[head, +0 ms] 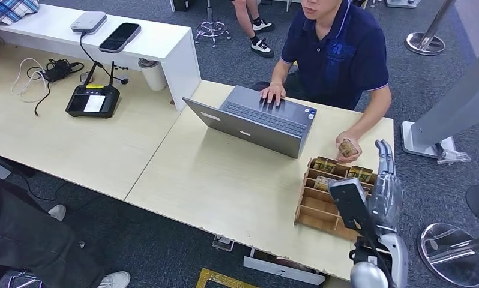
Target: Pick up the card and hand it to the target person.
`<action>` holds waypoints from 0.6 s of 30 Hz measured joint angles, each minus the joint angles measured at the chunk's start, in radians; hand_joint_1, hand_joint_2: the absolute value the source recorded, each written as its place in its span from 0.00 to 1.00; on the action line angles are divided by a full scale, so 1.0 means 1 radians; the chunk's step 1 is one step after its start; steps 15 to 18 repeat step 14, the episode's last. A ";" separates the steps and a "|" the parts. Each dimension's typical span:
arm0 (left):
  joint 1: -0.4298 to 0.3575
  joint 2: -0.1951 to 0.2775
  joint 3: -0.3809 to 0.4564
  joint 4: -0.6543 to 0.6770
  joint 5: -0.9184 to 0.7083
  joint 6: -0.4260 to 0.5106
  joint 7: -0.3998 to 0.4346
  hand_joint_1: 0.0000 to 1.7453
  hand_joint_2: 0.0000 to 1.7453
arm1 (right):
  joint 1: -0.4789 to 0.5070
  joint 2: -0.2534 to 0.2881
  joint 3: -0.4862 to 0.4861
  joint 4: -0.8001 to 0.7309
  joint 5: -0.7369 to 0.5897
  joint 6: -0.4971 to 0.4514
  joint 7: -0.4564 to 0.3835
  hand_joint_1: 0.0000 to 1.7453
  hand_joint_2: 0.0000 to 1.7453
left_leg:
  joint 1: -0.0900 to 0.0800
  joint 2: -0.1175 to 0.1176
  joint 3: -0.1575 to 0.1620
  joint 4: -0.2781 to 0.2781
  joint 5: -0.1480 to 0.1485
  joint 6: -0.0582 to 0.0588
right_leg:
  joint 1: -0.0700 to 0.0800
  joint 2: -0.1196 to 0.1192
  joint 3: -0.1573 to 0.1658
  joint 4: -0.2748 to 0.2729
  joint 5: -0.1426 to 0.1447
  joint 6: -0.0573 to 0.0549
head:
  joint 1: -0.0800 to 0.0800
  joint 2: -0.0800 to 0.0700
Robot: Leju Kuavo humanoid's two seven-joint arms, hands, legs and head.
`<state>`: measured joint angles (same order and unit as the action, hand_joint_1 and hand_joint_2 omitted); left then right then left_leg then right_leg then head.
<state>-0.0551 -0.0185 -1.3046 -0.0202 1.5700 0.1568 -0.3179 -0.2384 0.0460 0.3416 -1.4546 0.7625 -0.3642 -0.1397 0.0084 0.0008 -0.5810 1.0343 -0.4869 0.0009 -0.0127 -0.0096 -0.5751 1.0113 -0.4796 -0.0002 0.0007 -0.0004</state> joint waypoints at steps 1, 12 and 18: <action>0.002 -0.001 0.000 0.000 0.000 -0.001 0.000 0.00 0.00 | 0.037 0.001 -0.011 -0.026 -0.074 0.020 -0.019 0.00 1.00 | 0.000 0.000 0.000 0.000 0.000 0.000 | 0.000 0.000 0.000 0.000 0.000 0.000 | 0.000 0.000; 0.016 -0.012 0.008 0.000 0.000 0.010 0.015 0.00 0.00 | 0.264 0.042 -0.106 -0.141 -0.273 0.120 -0.032 0.00 1.00 | 0.000 0.001 0.000 0.000 -0.001 0.001 | 0.000 0.001 0.000 0.000 0.000 0.000 | 0.000 0.000; 0.017 -0.014 0.010 0.000 0.000 0.015 0.015 0.00 0.00 | 0.269 0.046 -0.110 -0.141 -0.274 0.126 -0.029 0.00 1.00 | 0.000 0.001 0.000 0.000 -0.001 0.001 | 0.000 0.001 0.000 0.000 0.000 0.000 | 0.000 0.000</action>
